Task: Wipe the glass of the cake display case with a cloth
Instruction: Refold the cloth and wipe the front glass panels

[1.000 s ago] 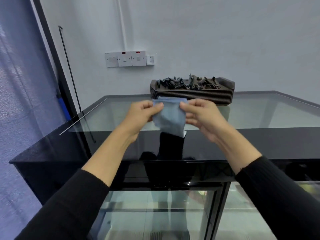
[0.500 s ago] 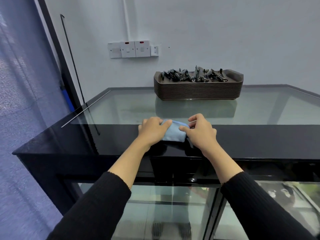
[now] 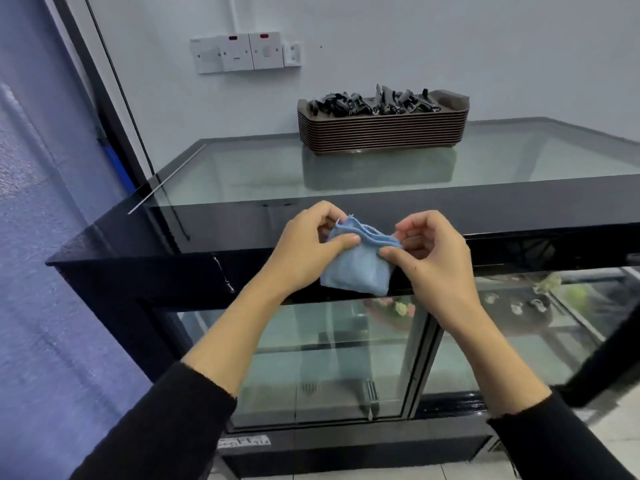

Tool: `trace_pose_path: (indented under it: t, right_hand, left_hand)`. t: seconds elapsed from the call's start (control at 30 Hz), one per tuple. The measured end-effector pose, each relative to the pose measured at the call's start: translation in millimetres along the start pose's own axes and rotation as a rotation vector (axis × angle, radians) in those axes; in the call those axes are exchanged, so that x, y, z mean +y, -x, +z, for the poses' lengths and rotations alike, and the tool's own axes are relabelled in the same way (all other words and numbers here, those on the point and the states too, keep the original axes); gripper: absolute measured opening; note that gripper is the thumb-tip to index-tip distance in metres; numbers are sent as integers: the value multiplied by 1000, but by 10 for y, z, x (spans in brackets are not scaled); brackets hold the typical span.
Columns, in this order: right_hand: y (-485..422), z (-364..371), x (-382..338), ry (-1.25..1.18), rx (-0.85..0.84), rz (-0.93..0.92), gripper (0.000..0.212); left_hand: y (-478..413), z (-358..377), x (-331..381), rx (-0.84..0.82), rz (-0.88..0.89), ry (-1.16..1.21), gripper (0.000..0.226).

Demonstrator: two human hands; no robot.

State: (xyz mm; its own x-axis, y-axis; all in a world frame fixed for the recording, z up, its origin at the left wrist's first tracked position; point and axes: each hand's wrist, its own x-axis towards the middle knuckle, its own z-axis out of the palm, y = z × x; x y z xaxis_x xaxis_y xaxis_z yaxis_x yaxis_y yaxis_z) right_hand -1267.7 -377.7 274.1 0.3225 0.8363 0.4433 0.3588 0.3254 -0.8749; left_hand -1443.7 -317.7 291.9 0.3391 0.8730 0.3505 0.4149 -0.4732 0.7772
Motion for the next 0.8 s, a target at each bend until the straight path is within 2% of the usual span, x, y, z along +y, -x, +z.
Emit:
trace_pose_path:
  t: [0.13, 0.33, 0.4, 0.6, 0.7, 0.8]
  right_hand:
    - [497, 85, 97, -172, -118, 83, 37]
    - [901, 377, 574, -194, -279, 241, 36]
    - [910, 456, 773, -190, -281, 219, 36]
    - [978, 662, 1568, -218, -204, -16, 21]
    - [1056, 785, 2029, -124, -116, -237, 16]
    - [1136, 941, 2466, -57, 0, -491, 15]
  left_hand:
    - [702, -127, -185, 6, 21, 76, 20]
    - [1312, 19, -762, 59, -258, 228, 26]
    - [1357, 125, -932, 106, -271, 252, 26]
    - [1350, 731, -1612, 297, -20, 289, 20]
    - [1361, 1065, -2017, 403, 137, 300, 18]
    - [1348, 1337, -2430, 509, 259, 238, 26]
